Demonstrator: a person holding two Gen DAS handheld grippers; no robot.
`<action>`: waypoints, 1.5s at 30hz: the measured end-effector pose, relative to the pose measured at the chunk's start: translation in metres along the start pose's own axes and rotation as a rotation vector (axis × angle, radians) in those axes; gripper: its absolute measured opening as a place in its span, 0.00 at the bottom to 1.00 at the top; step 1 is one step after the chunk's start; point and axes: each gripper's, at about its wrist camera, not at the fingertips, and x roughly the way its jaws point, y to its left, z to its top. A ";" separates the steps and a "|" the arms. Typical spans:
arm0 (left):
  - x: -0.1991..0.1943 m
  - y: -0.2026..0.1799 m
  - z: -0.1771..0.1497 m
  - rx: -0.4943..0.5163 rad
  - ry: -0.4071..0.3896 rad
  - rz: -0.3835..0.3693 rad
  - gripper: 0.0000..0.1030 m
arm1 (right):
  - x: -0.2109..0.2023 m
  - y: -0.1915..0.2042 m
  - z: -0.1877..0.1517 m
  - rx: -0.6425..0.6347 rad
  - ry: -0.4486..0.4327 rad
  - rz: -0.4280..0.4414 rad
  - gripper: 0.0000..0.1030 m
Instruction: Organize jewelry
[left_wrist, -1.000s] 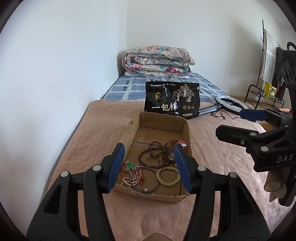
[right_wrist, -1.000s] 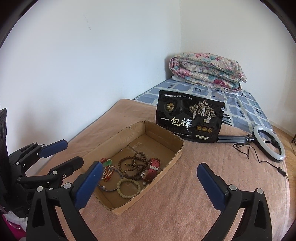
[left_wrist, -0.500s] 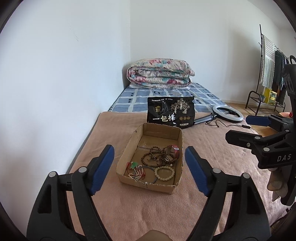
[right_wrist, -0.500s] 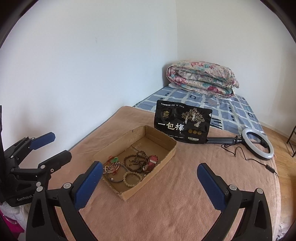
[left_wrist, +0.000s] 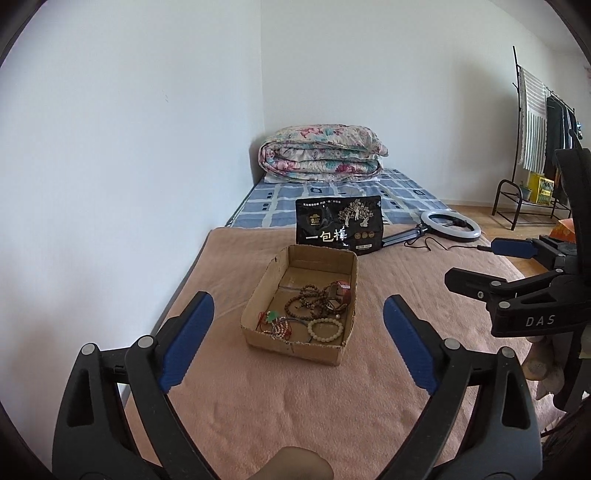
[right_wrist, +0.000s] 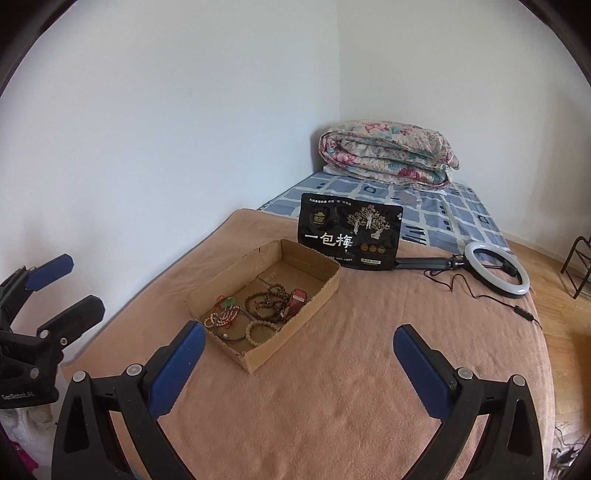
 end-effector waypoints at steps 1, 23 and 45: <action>-0.001 -0.001 0.000 0.002 0.001 0.002 0.92 | -0.001 0.001 -0.001 -0.008 -0.005 -0.010 1.00; -0.018 -0.001 -0.010 -0.005 0.014 0.057 0.99 | -0.007 -0.004 -0.014 -0.040 -0.009 -0.062 1.00; -0.017 0.002 -0.010 -0.007 0.013 0.057 0.99 | -0.010 -0.007 -0.015 -0.040 -0.011 -0.068 1.00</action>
